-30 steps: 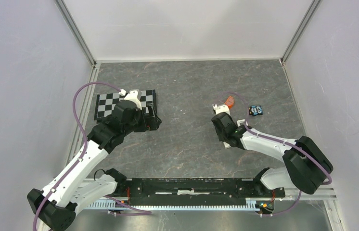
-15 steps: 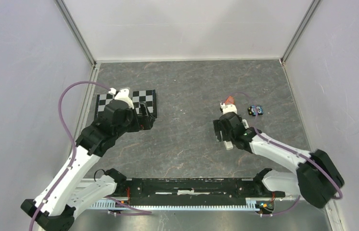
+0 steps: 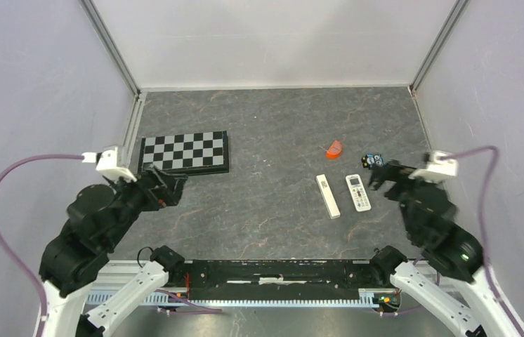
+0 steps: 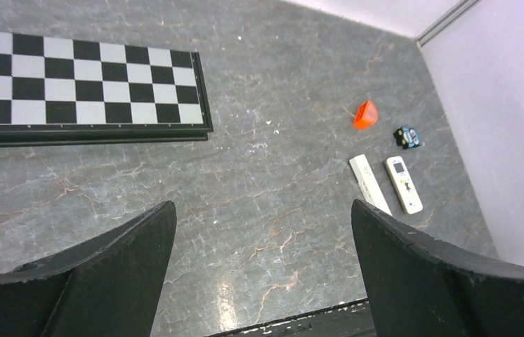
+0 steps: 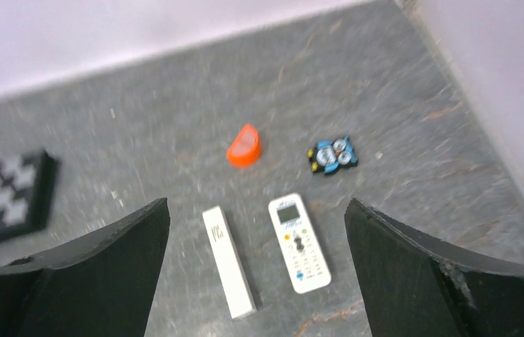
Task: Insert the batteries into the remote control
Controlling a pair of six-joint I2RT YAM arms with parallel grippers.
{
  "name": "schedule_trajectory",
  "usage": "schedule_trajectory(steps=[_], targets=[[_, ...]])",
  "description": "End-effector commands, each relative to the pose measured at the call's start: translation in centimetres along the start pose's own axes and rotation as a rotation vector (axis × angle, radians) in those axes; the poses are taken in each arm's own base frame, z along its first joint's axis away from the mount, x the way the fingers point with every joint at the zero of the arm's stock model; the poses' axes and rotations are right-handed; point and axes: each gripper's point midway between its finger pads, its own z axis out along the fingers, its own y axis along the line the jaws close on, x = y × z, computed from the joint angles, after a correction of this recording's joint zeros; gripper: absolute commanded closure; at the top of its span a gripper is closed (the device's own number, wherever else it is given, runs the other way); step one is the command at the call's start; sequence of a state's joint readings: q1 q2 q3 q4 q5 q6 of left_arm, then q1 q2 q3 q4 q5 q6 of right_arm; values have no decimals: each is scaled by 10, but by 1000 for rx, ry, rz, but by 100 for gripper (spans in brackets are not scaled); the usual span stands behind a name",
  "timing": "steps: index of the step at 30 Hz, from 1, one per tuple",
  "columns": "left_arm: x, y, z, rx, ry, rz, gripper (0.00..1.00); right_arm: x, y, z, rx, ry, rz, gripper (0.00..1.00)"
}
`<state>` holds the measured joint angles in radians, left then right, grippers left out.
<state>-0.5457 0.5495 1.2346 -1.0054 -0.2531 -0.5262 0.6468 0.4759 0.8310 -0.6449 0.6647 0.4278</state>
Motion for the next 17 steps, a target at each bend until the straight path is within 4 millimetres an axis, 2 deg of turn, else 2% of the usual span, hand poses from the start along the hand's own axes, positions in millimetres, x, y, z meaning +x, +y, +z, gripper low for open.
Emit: schedule_trajectory(steps=[1, 5, 10, 13, 17], targets=[[-19, 13, -32, -15, -92, 30, 0, -50, -57, -48, 159, -133, 90, 2], [-34, 17, -60, 15, -190, 15, 0, -91, -93, -89, 214, -269, 179, 2], [-49, 22, -87, 39, -285, 0, 0, -122, -119, -122, 237, -386, 251, 2], [-51, 21, -95, 63, -313, 13, 0, -128, -125, -129, 246, -414, 271, 2], [-50, 21, -97, 70, -316, 14, 0, -129, -124, -128, 244, -418, 279, 2]])
